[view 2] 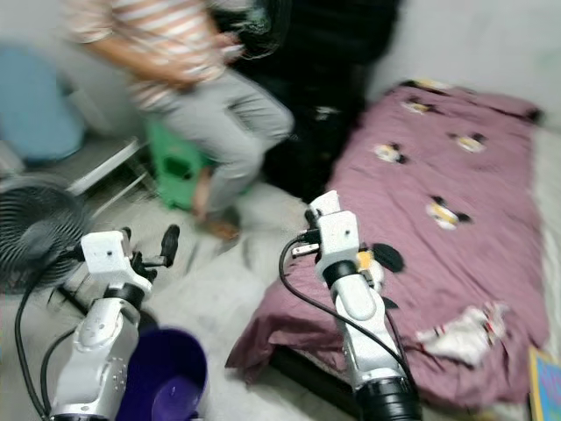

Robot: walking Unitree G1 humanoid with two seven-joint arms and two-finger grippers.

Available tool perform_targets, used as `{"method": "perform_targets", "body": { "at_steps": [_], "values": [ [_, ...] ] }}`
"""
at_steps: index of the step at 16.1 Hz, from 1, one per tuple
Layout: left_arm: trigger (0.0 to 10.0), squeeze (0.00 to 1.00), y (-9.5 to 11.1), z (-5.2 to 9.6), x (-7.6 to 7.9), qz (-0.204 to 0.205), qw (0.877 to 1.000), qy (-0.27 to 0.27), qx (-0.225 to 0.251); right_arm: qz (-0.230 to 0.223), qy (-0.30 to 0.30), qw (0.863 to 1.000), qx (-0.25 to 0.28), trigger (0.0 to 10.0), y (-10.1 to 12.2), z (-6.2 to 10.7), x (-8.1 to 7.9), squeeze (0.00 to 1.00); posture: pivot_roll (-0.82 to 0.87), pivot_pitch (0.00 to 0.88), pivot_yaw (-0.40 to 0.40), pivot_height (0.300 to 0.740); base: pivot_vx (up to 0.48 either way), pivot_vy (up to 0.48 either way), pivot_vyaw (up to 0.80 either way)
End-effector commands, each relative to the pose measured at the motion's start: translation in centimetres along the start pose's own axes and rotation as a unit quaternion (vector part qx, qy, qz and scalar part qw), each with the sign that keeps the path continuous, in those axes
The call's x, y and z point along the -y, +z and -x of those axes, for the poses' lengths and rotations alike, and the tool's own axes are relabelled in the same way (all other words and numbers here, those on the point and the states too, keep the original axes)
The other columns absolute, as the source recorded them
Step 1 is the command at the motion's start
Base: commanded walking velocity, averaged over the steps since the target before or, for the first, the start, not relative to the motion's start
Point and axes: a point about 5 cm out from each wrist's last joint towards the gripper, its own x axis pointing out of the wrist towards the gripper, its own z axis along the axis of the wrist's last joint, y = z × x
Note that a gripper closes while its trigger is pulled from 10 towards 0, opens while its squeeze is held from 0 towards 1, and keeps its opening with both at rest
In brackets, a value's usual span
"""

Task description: Clean up the room

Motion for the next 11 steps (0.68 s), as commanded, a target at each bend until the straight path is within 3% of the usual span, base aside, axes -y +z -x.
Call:
{"method": "perform_targets", "body": {
  "at_steps": [1, 9, 11],
  "values": [
    [10.0, 0.0, 0.32, -0.18, -0.44, -0.008, 1.0, 0.011, 0.007, 0.0, 0.012, 1.0, 0.016, 10.0, 0.76, -0.55, -0.65, 0.0, -0.02, 0.0, 0.008, 0.74, 0.0, 0.0, 0.8],
    [10.0, 0.0, 0.3, 0.2, -1.19, -0.025, 0.999, 0.038, 0.019, 0.009, 0.036, 0.999, 0.022, 10.0, 0.93, -0.7, -1.07, 0.0, 0.01, 0.0, -0.03, 0.74, 0.0, 0.0, 0.8],
    [10.0, 0.0, 0.0, 0.61, -1.25, -0.03, 0.999, 0.039, 0.013, -0.003, 0.026, 0.999, 0.02, 10.0, 0.63, -0.64, -0.93, 0.0, 0.02, 0.0, -0.022, 0.74, 0.0, 0.0, 0.26]
  ]
}}
